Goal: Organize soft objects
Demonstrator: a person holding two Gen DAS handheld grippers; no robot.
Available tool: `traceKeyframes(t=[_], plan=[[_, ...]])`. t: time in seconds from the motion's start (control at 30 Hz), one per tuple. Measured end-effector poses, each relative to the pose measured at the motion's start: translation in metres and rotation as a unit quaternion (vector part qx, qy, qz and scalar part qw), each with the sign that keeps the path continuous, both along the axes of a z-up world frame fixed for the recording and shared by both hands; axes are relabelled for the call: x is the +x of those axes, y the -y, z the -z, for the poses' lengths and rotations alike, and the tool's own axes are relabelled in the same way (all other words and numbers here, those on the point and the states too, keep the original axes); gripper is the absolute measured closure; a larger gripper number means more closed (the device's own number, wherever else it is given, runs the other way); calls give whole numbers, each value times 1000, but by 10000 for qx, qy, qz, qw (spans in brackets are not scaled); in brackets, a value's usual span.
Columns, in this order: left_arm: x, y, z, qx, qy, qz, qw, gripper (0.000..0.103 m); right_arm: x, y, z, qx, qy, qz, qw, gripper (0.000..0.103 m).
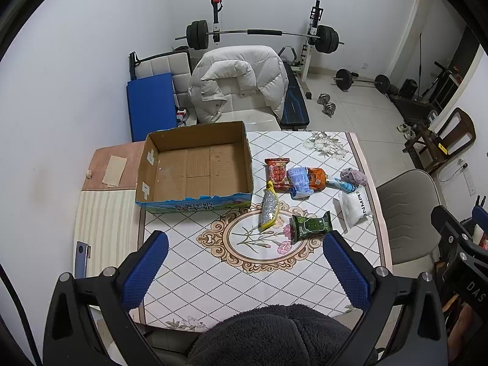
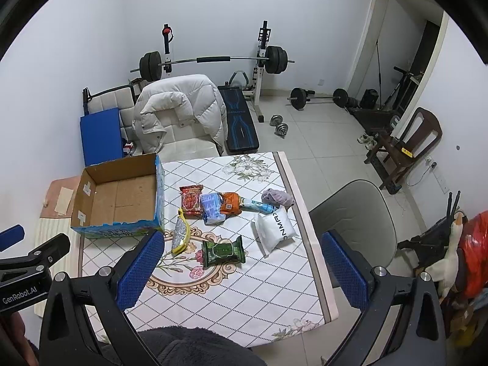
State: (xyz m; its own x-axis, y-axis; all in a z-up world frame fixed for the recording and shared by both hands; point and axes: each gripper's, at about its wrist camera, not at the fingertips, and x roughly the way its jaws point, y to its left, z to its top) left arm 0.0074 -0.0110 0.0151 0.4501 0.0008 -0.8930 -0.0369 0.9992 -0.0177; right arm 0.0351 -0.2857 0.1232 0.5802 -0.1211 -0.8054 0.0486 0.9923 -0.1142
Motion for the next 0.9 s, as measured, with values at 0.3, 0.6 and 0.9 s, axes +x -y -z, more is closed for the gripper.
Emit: traceKeyframes(t=[0.3, 0.6, 0.9], plan=[[0, 0, 0, 5, 6, 3, 10000, 0, 0, 1, 1, 6, 5, 1, 10000, 0], [-1, 0, 0, 3, 11, 1, 10000, 0, -1, 2, 1, 17, 10, -10, 10000, 0], [0, 1, 0, 12, 31, -7, 10000, 0, -2, 2, 2, 52, 25, -28, 10000, 0]])
